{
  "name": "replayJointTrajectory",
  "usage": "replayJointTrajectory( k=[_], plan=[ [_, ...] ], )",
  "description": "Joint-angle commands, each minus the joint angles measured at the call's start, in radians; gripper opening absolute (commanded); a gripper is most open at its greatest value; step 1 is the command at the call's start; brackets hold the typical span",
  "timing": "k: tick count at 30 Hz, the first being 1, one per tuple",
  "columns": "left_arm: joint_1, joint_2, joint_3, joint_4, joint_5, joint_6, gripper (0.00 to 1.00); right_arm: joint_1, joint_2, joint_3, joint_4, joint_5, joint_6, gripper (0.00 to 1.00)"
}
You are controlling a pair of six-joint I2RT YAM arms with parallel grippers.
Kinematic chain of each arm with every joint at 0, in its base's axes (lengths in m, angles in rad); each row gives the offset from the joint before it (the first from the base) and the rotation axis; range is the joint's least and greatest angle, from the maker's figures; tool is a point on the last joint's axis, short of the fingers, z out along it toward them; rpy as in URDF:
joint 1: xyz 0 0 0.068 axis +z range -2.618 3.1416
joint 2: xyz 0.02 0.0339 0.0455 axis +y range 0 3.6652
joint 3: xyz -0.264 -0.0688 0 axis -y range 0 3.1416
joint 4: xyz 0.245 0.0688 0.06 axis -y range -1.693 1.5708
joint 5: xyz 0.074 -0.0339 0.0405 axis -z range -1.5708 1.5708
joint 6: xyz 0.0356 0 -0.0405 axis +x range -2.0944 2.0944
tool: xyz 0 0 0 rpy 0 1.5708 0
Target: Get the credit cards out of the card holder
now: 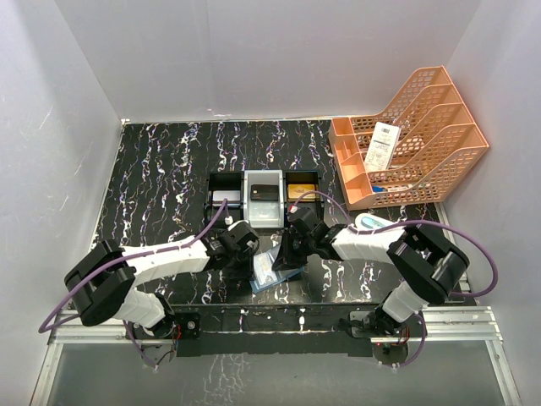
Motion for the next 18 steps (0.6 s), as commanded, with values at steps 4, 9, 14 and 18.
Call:
replayJointTrajectory(
  k=[4,9,14,18],
  plan=[
    [0.001,0.039,0.017,-0.082,-0.062,0.053,0.26,0.012,-0.041,-0.003,0.060,0.004,0.041,0.00],
    [0.002,0.033,0.016,-0.095,-0.081,0.064,0.26,0.007,-0.095,-0.035,0.029,0.075,0.044,0.00],
    [0.002,0.030,0.016,-0.096,-0.084,0.080,0.26,-0.009,-0.117,-0.053,0.019,0.078,0.040,0.00],
    [0.001,0.023,0.024,-0.101,-0.093,0.101,0.26,-0.015,-0.118,-0.052,0.014,0.069,0.029,0.00]
  ],
)
